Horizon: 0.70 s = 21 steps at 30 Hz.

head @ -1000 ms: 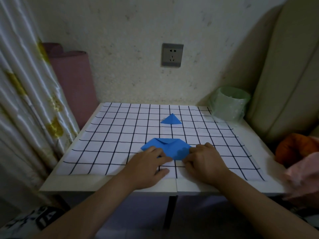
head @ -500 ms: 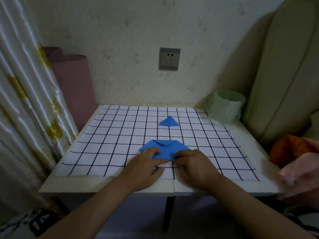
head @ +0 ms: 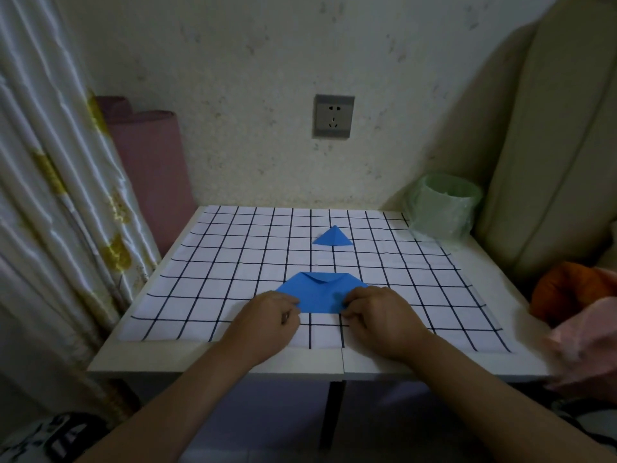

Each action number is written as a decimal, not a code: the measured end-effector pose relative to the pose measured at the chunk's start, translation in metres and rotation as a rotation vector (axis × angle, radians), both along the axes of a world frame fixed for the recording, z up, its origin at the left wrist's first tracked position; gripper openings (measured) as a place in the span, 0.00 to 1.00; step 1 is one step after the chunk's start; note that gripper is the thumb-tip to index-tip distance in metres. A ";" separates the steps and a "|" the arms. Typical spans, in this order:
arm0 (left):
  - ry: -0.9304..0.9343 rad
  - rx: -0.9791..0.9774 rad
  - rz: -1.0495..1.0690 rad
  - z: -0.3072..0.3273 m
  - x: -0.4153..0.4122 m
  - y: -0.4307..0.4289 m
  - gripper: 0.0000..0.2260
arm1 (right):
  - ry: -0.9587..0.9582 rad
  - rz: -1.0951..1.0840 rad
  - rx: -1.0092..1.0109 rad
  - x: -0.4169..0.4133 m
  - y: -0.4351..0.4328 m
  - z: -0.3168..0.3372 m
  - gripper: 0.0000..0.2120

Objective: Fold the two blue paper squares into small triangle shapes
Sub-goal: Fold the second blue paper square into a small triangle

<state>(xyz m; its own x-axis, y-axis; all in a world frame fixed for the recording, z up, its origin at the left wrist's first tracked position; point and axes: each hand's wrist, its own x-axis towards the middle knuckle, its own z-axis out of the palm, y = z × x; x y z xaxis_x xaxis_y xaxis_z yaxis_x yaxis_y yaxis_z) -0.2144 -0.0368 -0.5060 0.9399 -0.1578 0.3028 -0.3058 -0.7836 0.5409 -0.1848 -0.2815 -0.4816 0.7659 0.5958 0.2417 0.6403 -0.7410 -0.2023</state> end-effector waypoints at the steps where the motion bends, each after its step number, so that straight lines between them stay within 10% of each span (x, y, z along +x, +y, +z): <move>1: 0.010 -0.006 -0.005 0.002 0.001 0.002 0.11 | 0.009 -0.002 0.008 0.000 0.000 0.001 0.13; 21: 0.029 0.219 -0.278 -0.004 0.055 -0.013 0.19 | 0.182 0.017 0.090 0.049 -0.002 0.007 0.22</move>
